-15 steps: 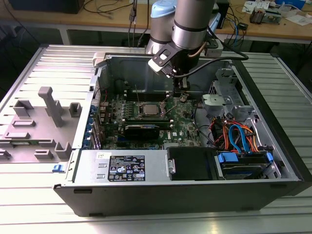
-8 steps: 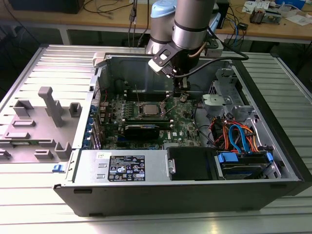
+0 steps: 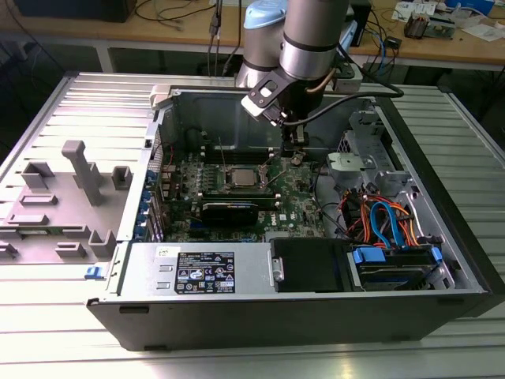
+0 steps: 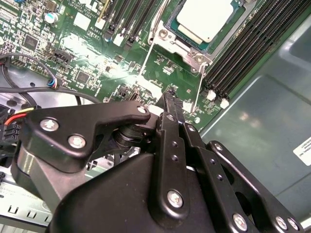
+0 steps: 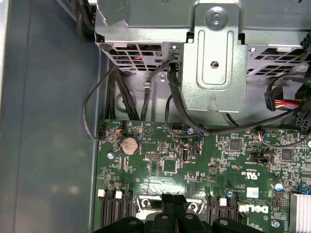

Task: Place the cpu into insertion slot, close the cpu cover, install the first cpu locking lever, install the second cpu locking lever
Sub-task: 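Close the cpu cover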

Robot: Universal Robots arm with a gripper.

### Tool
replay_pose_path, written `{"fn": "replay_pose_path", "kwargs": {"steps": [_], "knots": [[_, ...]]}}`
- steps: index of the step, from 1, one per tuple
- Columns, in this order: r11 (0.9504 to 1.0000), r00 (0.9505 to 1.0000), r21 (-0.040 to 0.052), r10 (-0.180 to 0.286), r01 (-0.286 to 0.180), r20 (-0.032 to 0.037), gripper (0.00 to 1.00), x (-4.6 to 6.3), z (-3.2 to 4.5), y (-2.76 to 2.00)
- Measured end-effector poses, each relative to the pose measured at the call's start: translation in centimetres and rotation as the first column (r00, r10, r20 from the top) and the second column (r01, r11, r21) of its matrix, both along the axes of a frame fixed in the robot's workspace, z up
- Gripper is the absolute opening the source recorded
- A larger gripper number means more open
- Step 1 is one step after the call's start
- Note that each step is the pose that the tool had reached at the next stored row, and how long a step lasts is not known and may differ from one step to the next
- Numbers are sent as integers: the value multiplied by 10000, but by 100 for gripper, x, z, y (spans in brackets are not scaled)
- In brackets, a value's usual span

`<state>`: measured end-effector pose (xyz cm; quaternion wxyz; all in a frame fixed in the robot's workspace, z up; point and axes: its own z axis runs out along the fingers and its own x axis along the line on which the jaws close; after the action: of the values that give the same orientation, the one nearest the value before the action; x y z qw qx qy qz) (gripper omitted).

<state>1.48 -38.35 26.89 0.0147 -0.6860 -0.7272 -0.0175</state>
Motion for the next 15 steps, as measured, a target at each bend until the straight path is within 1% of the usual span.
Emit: {"fn": "replay_pose_path", "kwargs": {"steps": [2, 3, 5, 7, 11, 15], "knots": [[10000, 10000, 1, 0, 0, 1, 11, 28, -3, 0], [10000, 10000, 0, 1, -1, 0, 11, 66, -8, 0], [10000, 10000, 0, 0, 0, -1, 11, 89, -13, 0], [10000, 10000, 0, 0, 0, 0, 11, 129, -41, 1], [10000, 10000, 0, 1, -1, -1, 11, 169, -80, 4], [10000, 10000, 0, -1, 1, 0, 11, 182, -121, 6]]}}
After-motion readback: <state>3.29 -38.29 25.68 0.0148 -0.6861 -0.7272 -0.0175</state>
